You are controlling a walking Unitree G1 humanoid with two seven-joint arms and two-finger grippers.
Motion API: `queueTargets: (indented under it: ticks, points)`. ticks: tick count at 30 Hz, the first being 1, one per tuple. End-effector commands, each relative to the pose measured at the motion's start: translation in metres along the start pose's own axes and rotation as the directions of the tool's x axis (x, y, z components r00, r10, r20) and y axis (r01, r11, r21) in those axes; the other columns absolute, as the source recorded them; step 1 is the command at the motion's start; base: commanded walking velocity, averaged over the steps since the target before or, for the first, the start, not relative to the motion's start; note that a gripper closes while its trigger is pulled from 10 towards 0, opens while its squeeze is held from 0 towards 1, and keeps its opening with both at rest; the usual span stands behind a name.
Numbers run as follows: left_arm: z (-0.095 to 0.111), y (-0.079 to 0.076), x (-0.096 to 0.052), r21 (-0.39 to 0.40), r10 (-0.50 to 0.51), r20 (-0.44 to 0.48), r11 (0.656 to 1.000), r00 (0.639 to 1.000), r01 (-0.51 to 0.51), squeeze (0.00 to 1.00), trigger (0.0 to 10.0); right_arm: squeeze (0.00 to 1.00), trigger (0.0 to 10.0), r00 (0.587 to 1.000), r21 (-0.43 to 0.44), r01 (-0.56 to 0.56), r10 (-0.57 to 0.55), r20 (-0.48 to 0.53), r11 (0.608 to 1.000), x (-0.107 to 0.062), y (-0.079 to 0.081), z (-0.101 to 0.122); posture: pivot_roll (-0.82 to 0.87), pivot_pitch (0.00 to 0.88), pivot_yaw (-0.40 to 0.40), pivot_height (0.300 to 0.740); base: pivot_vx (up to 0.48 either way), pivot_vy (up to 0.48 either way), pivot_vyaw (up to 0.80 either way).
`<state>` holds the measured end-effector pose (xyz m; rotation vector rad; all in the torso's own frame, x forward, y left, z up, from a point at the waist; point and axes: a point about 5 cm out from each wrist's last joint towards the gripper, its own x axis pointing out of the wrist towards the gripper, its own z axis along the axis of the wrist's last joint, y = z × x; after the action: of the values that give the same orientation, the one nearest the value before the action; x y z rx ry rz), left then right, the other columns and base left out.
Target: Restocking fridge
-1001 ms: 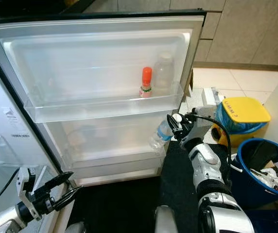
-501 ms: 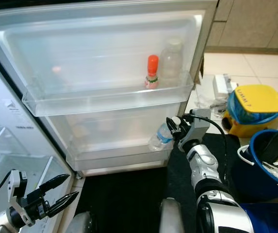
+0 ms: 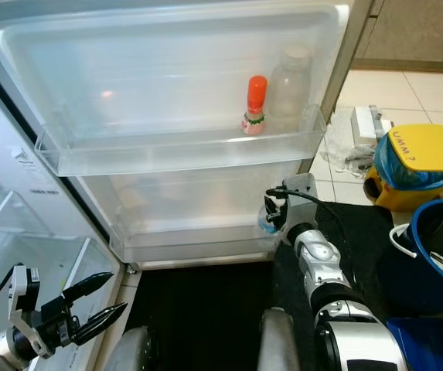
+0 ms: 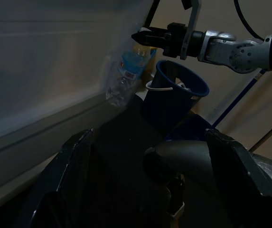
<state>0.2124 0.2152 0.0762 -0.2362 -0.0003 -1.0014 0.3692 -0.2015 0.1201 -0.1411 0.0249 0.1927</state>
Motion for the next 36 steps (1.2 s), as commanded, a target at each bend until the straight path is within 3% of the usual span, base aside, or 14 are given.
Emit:
queueTargets:
  ticks: [1, 13, 14, 15, 16, 20, 21, 22, 23, 24, 26, 27, 36]
  points:
    - [-0.001, -0.001, -0.007, -0.01, 0.003, -0.038, 1.0, 0.999, -0.003, 0.0, 10.0, 0.0, 10.0, 0.999, -0.005, 0.021, -0.022, -0.031, 1.0, -0.003, -0.004, -0.007, 0.1, 0.285, 0.075, 0.561, 0.0, 0.0, 0.0]
    - [0.0, -0.003, -0.002, -0.022, -0.006, -0.049, 1.0, 0.999, 0.004, 0.0, 10.0, 0.0, 10.0, 0.999, -0.011, 0.036, -0.036, -0.033, 0.999, -0.003, -0.001, -0.008, 0.1, 0.271, 0.08, 0.561, 0.0, 0.0, 0.0]
    - [0.001, -0.002, -0.002, -0.022, -0.006, -0.052, 1.0, 0.999, 0.005, 0.0, 10.0, 0.13, 10.0, 0.999, -0.013, 0.035, -0.036, -0.028, 0.999, -0.003, -0.001, -0.007, 0.1, 0.27, 0.08, 0.561, 0.0, 0.0, 0.0]
    - [0.001, -0.002, -0.001, -0.021, -0.006, -0.053, 1.0, 0.999, 0.005, 0.0, 10.0, 0.71, 10.0, 0.999, -0.014, 0.035, -0.035, -0.02, 0.999, -0.002, -0.002, -0.005, 0.1, 0.265, 0.08, 0.561, 0.0, 0.0, 0.0]
    - [0.001, -0.001, -0.001, -0.019, -0.007, -0.055, 1.0, 0.998, 0.006, 0.0, 10.0, 0.93, 10.0, 0.999, -0.012, 0.037, -0.037, -0.009, 0.999, -0.002, -0.003, -0.003, 0.09, 0.261, 0.081, 0.561, 0.0, 0.0, 0.0]
    - [0.001, 0.001, 0.001, -0.018, -0.009, -0.057, 1.0, 0.998, 0.008, 0.0, 10.0, 0.89, 10.0, 0.999, -0.006, 0.048, -0.048, 0.012, 0.999, 0.0, -0.006, 0.002, 0.09, 0.256, 0.081, 0.561, 0.0, 0.0, 0.0]
    - [0.001, 0.001, 0.002, -0.018, -0.012, -0.058, 1.0, 0.998, 0.011, 0.0, 10.0, 0.82, 10.0, 0.998, -0.004, 0.049, -0.049, 0.03, 0.999, 0.001, -0.007, 0.006, 0.08, 0.25, 0.08, 0.561, 0.0, 0.0, 0.0]
    - [0.001, 0.001, 0.002, -0.018, -0.012, -0.058, 1.0, 0.998, 0.011, 0.0, 10.0, 0.82, 10.0, 0.998, -0.004, 0.049, -0.049, 0.03, 0.999, 0.001, -0.007, 0.006, 0.08, 0.25, 0.08, 0.561, 0.0, 0.0, 0.0]
    - [0.001, 0.001, 0.003, -0.019, -0.015, -0.06, 1.0, 0.998, 0.014, 0.0, 10.0, 0.68, 10.0, 0.998, 0.003, 0.046, -0.047, 0.044, 0.999, 0.001, -0.008, 0.009, 0.08, 0.25, 0.08, 0.561, 0.0, 0.0, 0.0]
    - [0.001, 0.001, 0.003, -0.02, -0.018, -0.061, 1.0, 0.998, 0.017, 0.0, 10.0, 0.18, 10.0, 0.997, 0.014, 0.034, -0.035, 0.068, 0.999, 0.002, -0.009, 0.013, 0.08, 0.244, 0.079, 0.561, 0.0, 0.0, 0.0]
    - [0.001, 0.001, 0.003, -0.02, -0.018, -0.061, 1.0, 0.998, 0.017, 0.0, 10.0, 0.18, 10.0, 0.997, 0.014, 0.034, -0.035, 0.068, 0.999, 0.002, -0.009, 0.013, 0.08, 0.244, 0.079, 0.561, 0.0, 0.0, 0.0]
    - [0.0, 0.002, 0.005, -0.022, -0.021, -0.064, 1.0, 0.998, 0.019, 0.0, 10.0, 0.0, 10.0, 0.992, 0.036, -0.002, -0.002, 0.122, 0.999, 0.003, -0.01, 0.022, 0.07, 0.231, 0.076, 0.561, 0.0, 0.0, 0.0]
    - [-0.003, 0.007, 0.008, -0.026, -0.022, -0.067, 0.999, 0.997, 0.021, 0.0, 10.0, 0.0, 10.0, 0.968, 0.08, -0.106, 0.084, 0.239, 0.991, 0.001, -0.016, 0.039, 0.05, 0.202, 0.065, 0.561, 0.0, 0.0, 0.0]
